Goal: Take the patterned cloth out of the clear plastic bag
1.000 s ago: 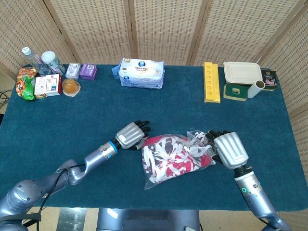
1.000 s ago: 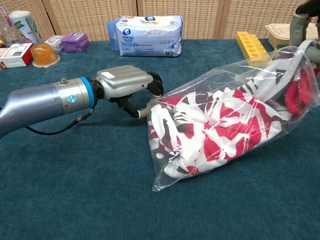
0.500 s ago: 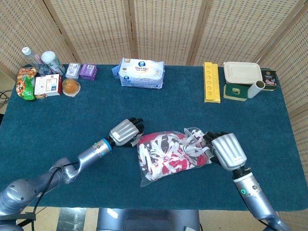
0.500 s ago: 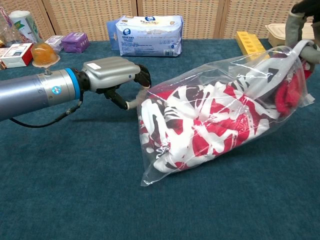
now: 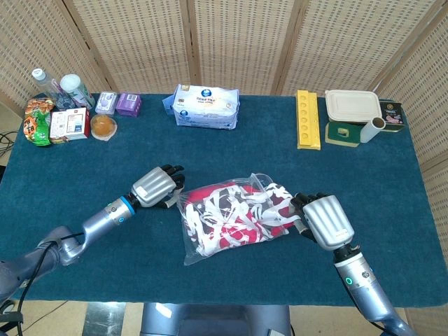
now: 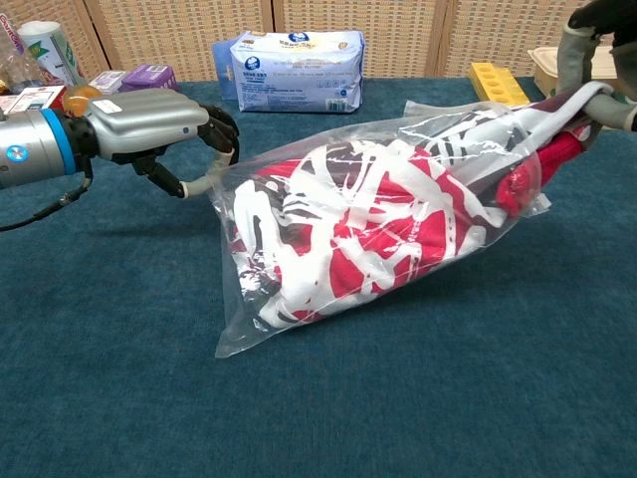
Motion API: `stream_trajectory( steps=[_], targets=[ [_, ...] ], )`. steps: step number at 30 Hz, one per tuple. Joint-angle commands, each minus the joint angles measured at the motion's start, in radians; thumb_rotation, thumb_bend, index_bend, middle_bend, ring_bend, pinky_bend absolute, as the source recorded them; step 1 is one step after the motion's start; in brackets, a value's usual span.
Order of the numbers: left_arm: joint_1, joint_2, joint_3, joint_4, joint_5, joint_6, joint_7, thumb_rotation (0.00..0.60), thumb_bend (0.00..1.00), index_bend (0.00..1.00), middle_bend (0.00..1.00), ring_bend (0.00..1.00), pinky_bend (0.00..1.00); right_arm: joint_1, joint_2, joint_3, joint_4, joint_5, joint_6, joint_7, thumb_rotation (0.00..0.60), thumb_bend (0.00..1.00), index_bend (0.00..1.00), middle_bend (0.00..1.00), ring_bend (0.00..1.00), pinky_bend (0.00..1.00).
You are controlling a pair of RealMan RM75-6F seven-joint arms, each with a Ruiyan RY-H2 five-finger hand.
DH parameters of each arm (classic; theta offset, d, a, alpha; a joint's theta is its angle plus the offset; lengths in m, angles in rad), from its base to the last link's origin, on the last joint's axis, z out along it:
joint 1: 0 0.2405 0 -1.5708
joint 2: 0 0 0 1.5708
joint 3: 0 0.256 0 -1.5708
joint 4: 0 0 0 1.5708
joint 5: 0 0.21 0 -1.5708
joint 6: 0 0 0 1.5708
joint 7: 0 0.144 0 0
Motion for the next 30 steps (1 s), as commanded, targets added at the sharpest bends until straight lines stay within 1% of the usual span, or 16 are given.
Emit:
stream_trajectory(
  steps=[1,11,19,24,30],
  targets=[
    [0.019,0.027,0.008,-0.007,0.003,0.019,-0.004,0.600,0.49,0.69,0.36,0.18,0.29,-0.003,-0.002,0.003,0.002,0.007,0.006,-0.009,0.600,0.65,0.74,0.53,0.67,0.65],
    [0.079,0.109,0.015,-0.014,-0.010,0.063,-0.013,0.600,0.49,0.69,0.37,0.19,0.30,-0.018,0.011,0.015,0.020,0.031,0.031,-0.010,0.600,0.66,0.74,0.53,0.68,0.65],
    [0.142,0.176,0.010,-0.032,-0.035,0.111,-0.018,0.600,0.49,0.69,0.37,0.19,0.30,-0.041,0.037,0.022,0.041,0.053,0.054,0.030,0.600,0.66,0.74,0.54,0.68,0.65],
    [0.205,0.228,0.006,-0.048,-0.064,0.148,-0.016,0.600,0.49,0.69,0.37,0.19,0.30,-0.071,0.066,0.028,0.071,0.074,0.087,0.071,0.600,0.66,0.74,0.54,0.68,0.65],
    [0.242,0.247,-0.004,-0.046,-0.089,0.152,-0.008,0.600,0.49,0.69,0.37,0.19,0.31,-0.090,0.079,0.030,0.096,0.082,0.104,0.109,0.600,0.66,0.74,0.54,0.68,0.65]
  ],
)
